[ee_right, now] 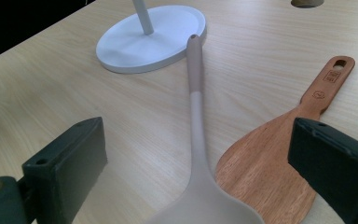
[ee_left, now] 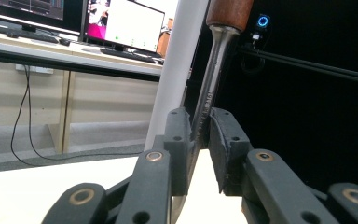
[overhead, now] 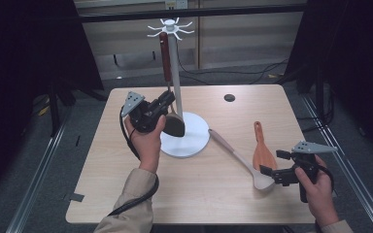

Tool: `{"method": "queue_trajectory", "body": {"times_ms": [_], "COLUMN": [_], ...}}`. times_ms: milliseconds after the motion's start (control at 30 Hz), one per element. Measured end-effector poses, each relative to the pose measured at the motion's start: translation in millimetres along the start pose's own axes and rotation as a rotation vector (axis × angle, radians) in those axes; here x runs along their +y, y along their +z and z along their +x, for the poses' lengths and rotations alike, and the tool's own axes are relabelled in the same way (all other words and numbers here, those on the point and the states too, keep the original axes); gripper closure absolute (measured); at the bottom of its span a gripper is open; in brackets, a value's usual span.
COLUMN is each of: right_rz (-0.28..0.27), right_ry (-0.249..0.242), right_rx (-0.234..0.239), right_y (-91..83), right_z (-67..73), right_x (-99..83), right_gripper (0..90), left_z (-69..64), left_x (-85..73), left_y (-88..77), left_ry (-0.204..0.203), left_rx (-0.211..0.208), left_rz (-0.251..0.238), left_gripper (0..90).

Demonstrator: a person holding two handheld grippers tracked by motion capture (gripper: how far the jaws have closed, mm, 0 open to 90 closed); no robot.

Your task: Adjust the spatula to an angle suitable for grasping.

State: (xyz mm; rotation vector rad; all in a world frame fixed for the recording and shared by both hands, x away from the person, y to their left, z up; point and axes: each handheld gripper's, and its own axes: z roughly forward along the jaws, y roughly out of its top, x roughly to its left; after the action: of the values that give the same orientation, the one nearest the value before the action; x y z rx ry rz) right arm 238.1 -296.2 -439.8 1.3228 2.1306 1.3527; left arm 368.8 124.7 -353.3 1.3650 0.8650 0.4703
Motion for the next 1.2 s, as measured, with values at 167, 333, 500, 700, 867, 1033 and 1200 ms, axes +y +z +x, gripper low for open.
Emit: {"method": "queue_trajectory", "body": {"times_ms": [167,333,500,700,867,1033,1200], "right_rz": [-0.001,-0.001,0.000,0.000,0.001,-0.002,-0.004], "right_ry": [0.001,0.000,-0.003,-0.002,-0.001,0.000,0.001], "right_rx": [0.004,0.003,0.002,0.000,0.003,0.002,0.005], "right_y": [-0.5,-0.4,0.2,0.1,0.2,-0.2,-0.5], "right_z": [0.0,-0.1,0.3,-0.1,0.6,0.5,0.2], "right_x": [0.1,0.0,0.3,0.1,0.4,0.6,0.6], "right_gripper": [3.5,3.5,3.5,3.5,3.5,3.5,3.5], "left_z": [-0.2,1.2,0.2,-7.9,-15.7,-23.1,-27.2], "left_x": [0.8,2.8,8.5,23.4,41.4,54.6,65.6], "left_y": [-0.4,-3.1,-6.9,-14.0,-19.2,-17.7,-13.2], "left_ry": [0.016,0.019,0.033,0.038,0.068,0.075,0.062], "left_rx": [-0.006,0.007,0.001,-0.005,-0.032,-0.062,-0.077], "left_rz": [0.013,0.005,-0.015,-0.075,-0.136,-0.190,-0.226], "left_gripper": [74.2,71.7,72.1,75.6,83.0,87.5,89.5]}}
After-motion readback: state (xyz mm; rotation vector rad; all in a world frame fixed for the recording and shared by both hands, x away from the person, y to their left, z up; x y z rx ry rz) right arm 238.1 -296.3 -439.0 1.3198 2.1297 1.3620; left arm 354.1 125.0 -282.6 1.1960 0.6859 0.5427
